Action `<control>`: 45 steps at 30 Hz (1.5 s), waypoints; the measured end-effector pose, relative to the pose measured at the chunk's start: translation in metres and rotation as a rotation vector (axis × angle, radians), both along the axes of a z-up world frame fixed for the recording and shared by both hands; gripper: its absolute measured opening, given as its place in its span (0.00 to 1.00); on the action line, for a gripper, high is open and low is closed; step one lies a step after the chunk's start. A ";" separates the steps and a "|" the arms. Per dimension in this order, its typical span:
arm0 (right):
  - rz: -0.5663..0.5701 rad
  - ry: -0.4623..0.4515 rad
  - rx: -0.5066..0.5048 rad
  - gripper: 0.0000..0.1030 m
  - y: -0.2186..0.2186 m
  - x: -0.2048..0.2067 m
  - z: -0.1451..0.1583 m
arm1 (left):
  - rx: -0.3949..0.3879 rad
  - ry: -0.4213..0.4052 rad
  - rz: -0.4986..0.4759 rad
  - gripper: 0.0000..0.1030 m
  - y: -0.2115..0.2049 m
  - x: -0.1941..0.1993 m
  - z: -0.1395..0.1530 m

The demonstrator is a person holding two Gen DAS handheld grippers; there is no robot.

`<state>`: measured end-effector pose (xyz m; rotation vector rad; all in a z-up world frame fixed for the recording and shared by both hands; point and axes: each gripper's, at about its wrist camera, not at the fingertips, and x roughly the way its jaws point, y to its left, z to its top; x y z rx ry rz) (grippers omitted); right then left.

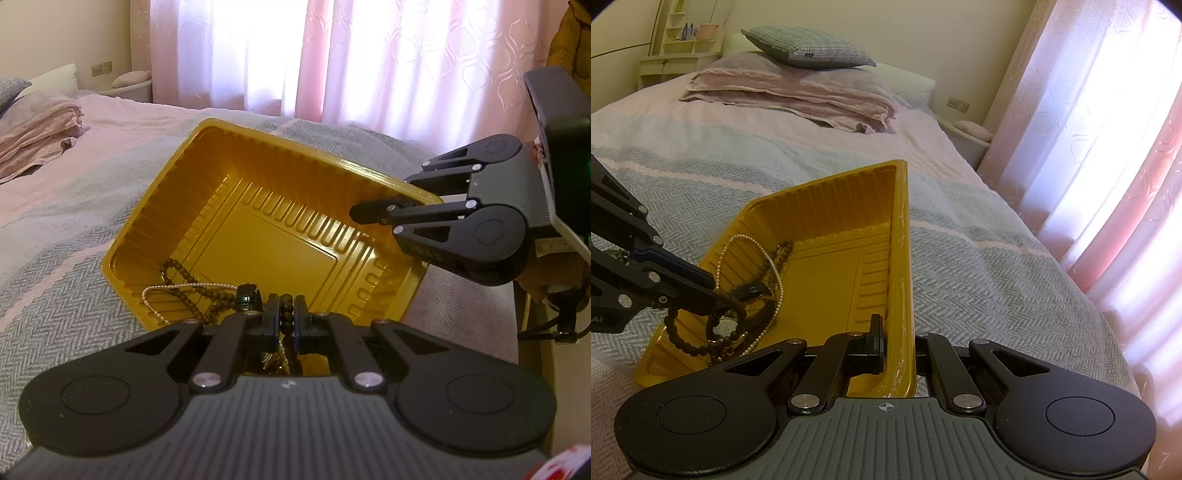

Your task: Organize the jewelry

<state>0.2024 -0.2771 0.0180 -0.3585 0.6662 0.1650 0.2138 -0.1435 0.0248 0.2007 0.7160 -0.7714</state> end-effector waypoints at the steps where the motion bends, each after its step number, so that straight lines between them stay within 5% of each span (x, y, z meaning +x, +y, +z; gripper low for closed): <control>1: 0.001 0.000 -0.001 0.04 0.000 0.000 0.000 | 0.000 0.000 0.001 0.07 -0.001 0.000 -0.001; 3: 0.001 0.000 0.000 0.04 0.001 -0.001 0.001 | -0.013 0.008 0.006 0.28 0.001 0.002 0.000; 4: 0.001 0.000 -0.002 0.04 0.001 0.000 0.001 | -0.013 -0.002 0.010 0.31 0.003 0.002 0.002; 18: 0.000 -0.002 -0.003 0.04 0.000 -0.001 0.001 | 0.068 -0.082 0.283 0.31 0.129 0.000 0.021; 25: 0.001 -0.004 -0.008 0.04 0.002 -0.001 0.000 | 0.122 -0.046 0.423 0.31 0.198 -0.015 0.008; 45: -0.010 0.008 -0.013 0.04 0.000 0.000 -0.002 | 0.194 0.027 0.487 0.33 0.206 -0.049 -0.081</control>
